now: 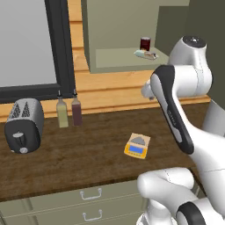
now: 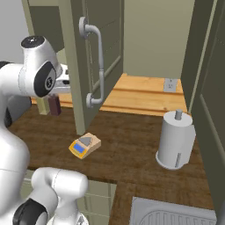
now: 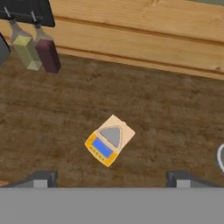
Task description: Pick the bar and place it on the digital scale for weighing, and close the cabinet.
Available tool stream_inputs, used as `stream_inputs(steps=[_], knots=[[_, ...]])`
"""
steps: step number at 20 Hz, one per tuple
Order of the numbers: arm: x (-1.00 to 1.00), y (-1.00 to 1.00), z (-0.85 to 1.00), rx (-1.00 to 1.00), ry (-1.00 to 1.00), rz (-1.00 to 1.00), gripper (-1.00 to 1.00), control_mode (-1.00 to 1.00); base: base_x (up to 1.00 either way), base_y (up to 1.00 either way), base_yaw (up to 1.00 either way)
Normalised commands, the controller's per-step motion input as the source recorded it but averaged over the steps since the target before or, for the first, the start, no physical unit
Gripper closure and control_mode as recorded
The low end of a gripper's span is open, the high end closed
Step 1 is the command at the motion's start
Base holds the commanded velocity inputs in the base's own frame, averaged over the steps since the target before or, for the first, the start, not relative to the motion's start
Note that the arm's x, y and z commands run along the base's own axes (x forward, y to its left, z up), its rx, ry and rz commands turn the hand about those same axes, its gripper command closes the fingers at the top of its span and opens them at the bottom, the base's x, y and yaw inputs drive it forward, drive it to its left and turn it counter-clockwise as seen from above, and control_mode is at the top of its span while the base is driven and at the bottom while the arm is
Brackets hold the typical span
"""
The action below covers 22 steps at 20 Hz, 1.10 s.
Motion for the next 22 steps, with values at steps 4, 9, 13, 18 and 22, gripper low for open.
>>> stream_inputs(steps=[4,9,13,18,22], knots=[[0.00,-0.01,0.34,-0.05,-0.06,0.00,-1.00,-1.00,0.00,0.00,0.00],[0.00,-0.08,0.25,-0.04,-0.09,0.00,-1.00,-1.00,0.00,0.00,0.00],[0.00,-0.26,0.19,-0.05,-0.04,0.00,-1.00,-1.00,0.00,0.00,0.00],[0.00,-0.39,0.05,-0.03,-0.01,0.00,-1.00,-1.00,0.00,0.00,0.00],[0.13,-0.02,0.26,-0.01,-0.06,0.00,-1.00,-1.00,0.00,0.00,0.00]])
